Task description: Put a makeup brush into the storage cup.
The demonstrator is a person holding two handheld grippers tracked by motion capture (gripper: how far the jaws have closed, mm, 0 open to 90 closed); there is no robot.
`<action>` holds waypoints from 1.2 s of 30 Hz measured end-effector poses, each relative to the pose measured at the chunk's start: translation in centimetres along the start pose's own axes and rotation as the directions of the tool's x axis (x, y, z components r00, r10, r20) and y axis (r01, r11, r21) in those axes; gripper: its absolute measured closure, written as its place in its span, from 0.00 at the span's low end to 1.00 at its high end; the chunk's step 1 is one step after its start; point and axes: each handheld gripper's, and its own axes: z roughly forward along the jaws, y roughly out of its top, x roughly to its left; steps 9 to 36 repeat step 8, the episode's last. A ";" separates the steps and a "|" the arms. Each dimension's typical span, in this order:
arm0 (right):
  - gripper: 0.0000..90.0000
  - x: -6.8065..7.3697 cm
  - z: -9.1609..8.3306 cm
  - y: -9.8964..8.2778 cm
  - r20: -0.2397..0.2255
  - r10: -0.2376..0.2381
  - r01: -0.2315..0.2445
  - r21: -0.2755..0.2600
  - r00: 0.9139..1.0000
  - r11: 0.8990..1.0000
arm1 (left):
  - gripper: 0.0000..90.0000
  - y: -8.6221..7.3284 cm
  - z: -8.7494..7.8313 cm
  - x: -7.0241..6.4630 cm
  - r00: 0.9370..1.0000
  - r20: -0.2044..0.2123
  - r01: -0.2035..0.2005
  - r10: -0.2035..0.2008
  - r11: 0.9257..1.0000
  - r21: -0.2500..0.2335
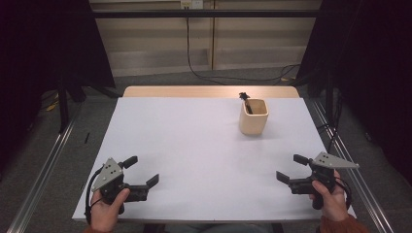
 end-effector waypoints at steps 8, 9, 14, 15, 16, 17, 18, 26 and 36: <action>0.01 -0.3 -0.3 0.1 0.017 0.007 -0.007 -0.022 1.000 1.000 | 0.03 -0.2 0.1 -0.1 1.000 -0.008 -0.006 0.006 1.000 0.013; 0.01 -0.3 -0.3 0.1 0.017 0.007 -0.007 -0.022 1.000 1.000 | 0.03 -0.2 0.1 -0.1 1.000 -0.008 -0.006 0.006 1.000 0.013; 0.01 -0.3 -0.3 0.1 0.017 0.007 -0.007 -0.022 1.000 1.000 | 0.03 -0.2 0.1 -0.1 1.000 -0.008 -0.006 0.006 1.000 0.013; 0.01 -0.3 -0.3 0.1 0.017 0.007 -0.007 -0.022 1.000 1.000 | 0.03 -0.2 0.1 -0.1 1.000 -0.008 -0.006 0.006 1.000 0.013; 0.01 -0.3 -0.3 0.1 0.017 0.007 -0.007 -0.022 1.000 1.000 | 0.03 -0.2 0.1 -0.1 1.000 -0.008 -0.006 0.006 1.000 0.013; 0.01 -0.3 -0.3 0.1 0.017 0.007 -0.007 -0.022 1.000 1.000 | 0.03 -0.2 0.1 -0.1 1.000 -0.008 -0.006 0.006 1.000 0.013; 0.01 -0.3 -0.3 0.1 0.017 0.007 -0.007 -0.022 1.000 1.000 | 0.03 -0.2 0.1 -0.1 1.000 -0.008 -0.006 0.006 1.000 0.013; 0.01 -0.3 -0.3 0.1 0.017 0.007 -0.007 -0.022 1.000 1.000 | 0.03 -0.2 0.1 -0.1 1.000 -0.008 -0.006 0.006 1.000 0.013; 0.01 -0.3 -0.3 0.1 0.017 0.007 -0.007 -0.022 1.000 1.000 | 0.03 -0.2 0.1 -0.1 1.000 -0.008 -0.006 0.006 1.000 0.013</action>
